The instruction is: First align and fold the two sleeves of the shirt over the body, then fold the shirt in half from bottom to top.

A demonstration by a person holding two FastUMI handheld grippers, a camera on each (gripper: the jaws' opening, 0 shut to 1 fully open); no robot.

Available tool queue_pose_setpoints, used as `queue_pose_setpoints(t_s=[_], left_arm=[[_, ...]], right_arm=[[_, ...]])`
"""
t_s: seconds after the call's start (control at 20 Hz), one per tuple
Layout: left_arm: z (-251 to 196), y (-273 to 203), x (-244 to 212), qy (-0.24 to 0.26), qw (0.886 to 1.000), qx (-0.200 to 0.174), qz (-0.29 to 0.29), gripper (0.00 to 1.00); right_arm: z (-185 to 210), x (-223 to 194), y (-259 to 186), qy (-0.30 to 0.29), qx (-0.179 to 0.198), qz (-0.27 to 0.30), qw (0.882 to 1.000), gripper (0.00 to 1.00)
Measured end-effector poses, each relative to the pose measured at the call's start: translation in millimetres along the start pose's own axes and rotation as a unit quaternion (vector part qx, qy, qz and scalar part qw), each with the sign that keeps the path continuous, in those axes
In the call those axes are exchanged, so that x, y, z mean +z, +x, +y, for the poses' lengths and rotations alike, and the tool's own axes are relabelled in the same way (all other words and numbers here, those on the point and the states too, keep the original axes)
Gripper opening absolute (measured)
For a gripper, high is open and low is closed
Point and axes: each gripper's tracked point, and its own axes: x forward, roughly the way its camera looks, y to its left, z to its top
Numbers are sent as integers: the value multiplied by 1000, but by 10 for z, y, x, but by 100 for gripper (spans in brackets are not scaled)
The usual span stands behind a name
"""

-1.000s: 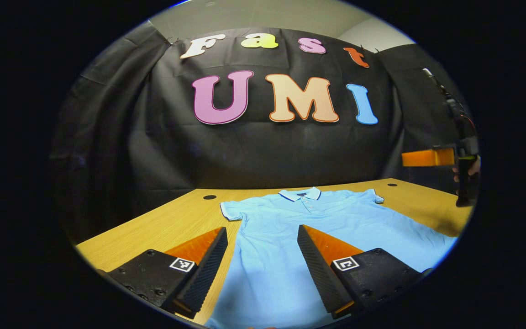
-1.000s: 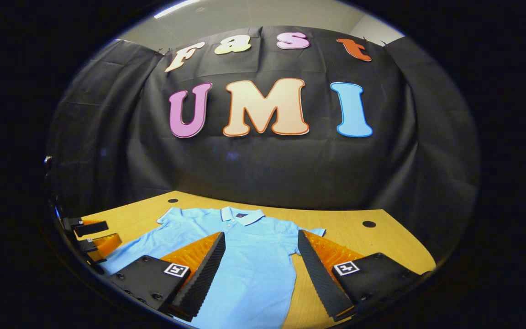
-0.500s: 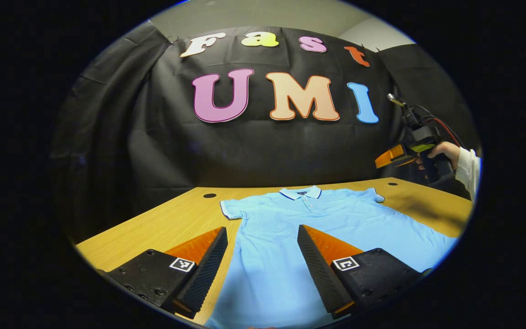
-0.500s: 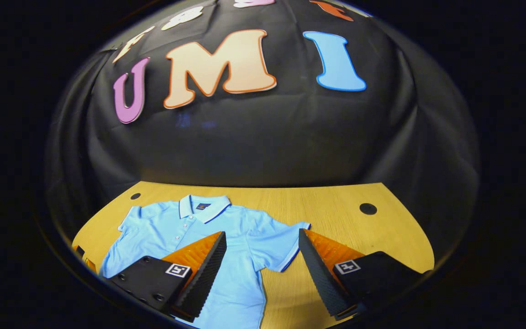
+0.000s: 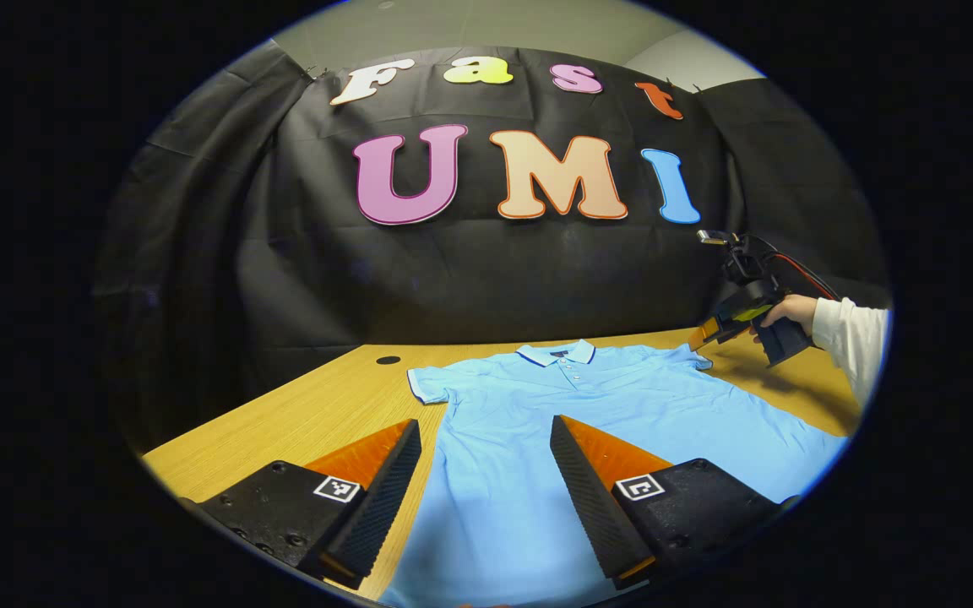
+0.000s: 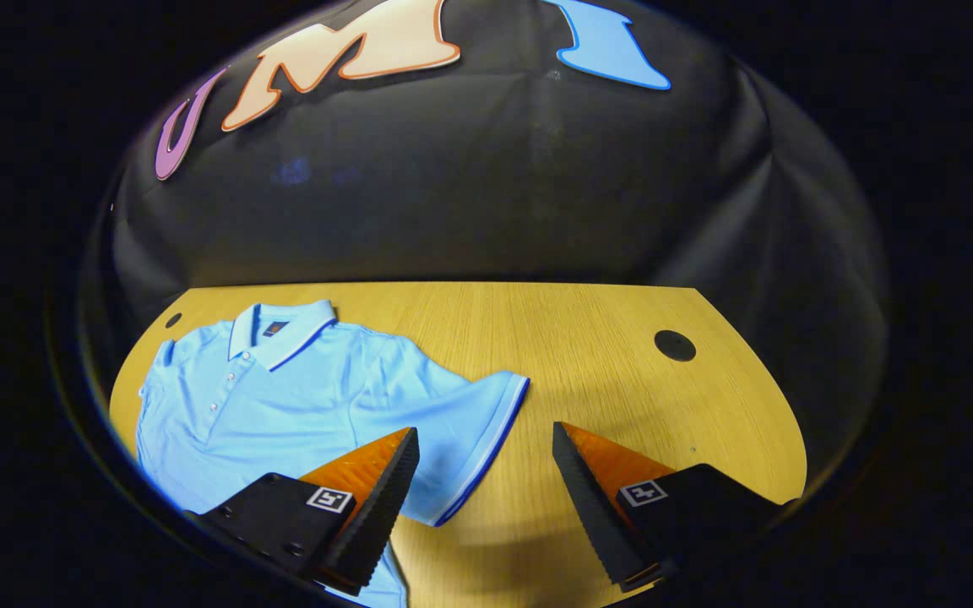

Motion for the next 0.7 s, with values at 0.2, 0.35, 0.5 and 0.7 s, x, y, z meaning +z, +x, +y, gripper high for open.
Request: queue_pose_setpoints(t_s=[0.2,0.35,0.5,0.7], left_arm=[[-1,0,1,1,1000,2,0,94],[5,-11,5,2,1000,5,0,94],[5,-11,-4,2,1000,7,0,94],[3,-9,-4,3,1000,7,0,94]], right_arm=[[85,-90,91,2,10,8,1000,96],[142,-165,145,19,21,24,999,88],[118,-135,170,38,18,23,999,78],[111,-134,189,31,17,18,999,49]])
